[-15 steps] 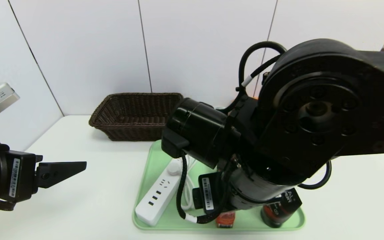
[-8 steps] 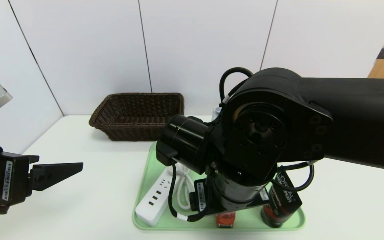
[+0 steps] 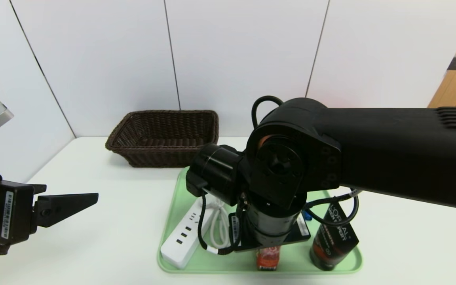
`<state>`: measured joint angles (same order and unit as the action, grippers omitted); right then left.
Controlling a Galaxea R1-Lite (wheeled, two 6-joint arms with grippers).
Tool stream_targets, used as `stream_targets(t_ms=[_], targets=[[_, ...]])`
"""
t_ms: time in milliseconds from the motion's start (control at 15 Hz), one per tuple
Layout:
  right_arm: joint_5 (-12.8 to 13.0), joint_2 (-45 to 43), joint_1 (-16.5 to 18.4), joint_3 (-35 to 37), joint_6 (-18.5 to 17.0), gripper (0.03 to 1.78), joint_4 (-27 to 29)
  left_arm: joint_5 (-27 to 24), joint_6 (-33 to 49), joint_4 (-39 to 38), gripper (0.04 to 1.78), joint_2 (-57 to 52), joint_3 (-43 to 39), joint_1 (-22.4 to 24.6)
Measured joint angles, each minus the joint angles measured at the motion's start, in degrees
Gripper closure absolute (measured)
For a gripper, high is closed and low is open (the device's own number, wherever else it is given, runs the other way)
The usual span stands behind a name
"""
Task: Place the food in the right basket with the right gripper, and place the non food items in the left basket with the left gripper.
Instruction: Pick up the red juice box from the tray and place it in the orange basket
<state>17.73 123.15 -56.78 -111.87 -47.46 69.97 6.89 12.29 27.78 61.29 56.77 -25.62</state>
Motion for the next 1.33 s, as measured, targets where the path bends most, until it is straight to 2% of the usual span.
stream_targets(t_ms=[133,400,467,933,1067,1200,1333], targets=[[-0.12,0.48,0.01,0.00,0.05,0.67,-0.05,-0.02,0.02,0.00,0.13,0.00,0.00,-0.04],[-0.15,0.78,0.00,0.00,0.09,1.11,-0.05,-0.63,0.00,0.00,0.13,0.00,0.00,-0.04],[-0.23,0.77,0.01,-0.04,0.09,1.45,-0.11,-0.72,0.00,0.00,0.13,0.00,0.00,-0.04],[-1.11,-2.82,-0.32,-0.04,0.41,1.44,0.09,-0.74,0.11,0.07,0.13,-0.02,-0.99,-0.04],[-2.74,-6.12,-0.43,-0.09,1.43,1.44,-0.62,-0.74,0.13,0.05,0.13,-0.05,-1.46,-0.04],[-5.16,-11.13,-0.51,-0.12,5.03,1.44,-2.91,-0.72,0.17,0.02,0.13,-0.02,-1.95,-0.04],[-5.46,-15.98,0.43,-0.12,11.08,1.44,-6.33,-0.72,0.16,0.02,0.13,-0.02,-2.58,-0.04]])
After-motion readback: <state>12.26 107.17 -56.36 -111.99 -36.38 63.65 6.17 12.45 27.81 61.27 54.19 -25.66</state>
